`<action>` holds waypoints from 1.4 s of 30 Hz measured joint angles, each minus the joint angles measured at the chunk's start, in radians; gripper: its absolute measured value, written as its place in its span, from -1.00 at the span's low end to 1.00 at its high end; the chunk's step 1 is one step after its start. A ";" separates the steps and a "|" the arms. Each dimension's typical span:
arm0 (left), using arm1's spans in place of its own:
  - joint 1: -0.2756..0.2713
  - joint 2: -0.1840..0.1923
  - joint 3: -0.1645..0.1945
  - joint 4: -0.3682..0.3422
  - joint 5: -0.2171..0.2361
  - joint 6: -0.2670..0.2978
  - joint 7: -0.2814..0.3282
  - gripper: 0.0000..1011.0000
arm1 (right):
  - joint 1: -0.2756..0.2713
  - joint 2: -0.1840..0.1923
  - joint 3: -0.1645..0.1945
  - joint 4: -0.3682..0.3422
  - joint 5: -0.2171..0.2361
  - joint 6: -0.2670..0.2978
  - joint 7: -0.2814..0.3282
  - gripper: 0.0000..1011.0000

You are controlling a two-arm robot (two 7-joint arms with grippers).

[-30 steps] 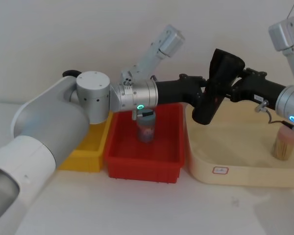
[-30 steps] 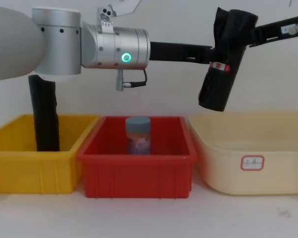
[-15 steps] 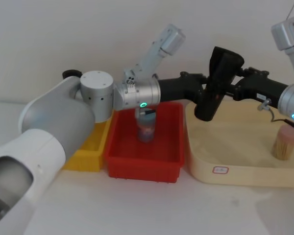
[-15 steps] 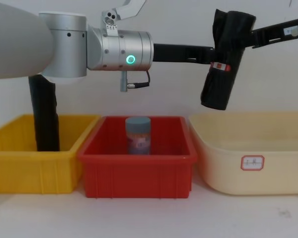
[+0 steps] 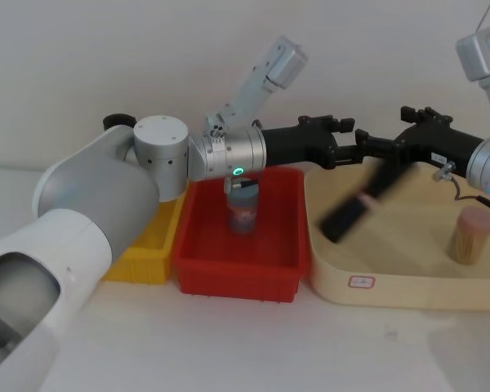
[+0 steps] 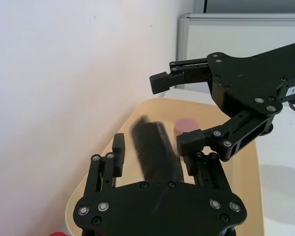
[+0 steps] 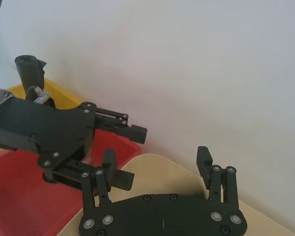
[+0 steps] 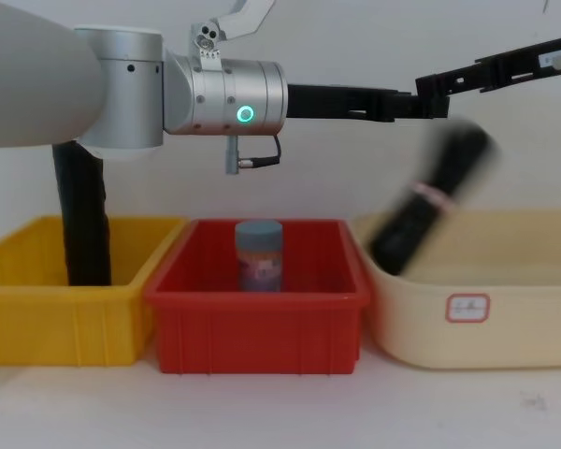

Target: Pick up the garbage bag with the one hand and transfer it to the other hand.

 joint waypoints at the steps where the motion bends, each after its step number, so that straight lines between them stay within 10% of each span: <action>1: 0.000 -0.001 0.000 0.001 0.000 0.000 0.000 0.45 | 0.000 0.000 0.000 0.000 0.000 0.000 0.000 0.98; 14: -0.004 -0.006 -0.002 0.015 0.001 -0.004 0.002 0.98 | 0.002 0.000 0.001 0.001 0.000 -0.002 0.006 0.99; 31: -0.005 -0.009 -0.002 0.018 0.002 -0.006 0.000 0.98 | 0.003 -0.001 0.001 0.002 0.001 -0.004 0.006 0.99; 42: 0.072 0.059 -0.001 -0.156 0.017 0.058 0.073 0.98 | 0.013 -0.009 -0.004 0.000 -0.017 -0.015 0.010 0.99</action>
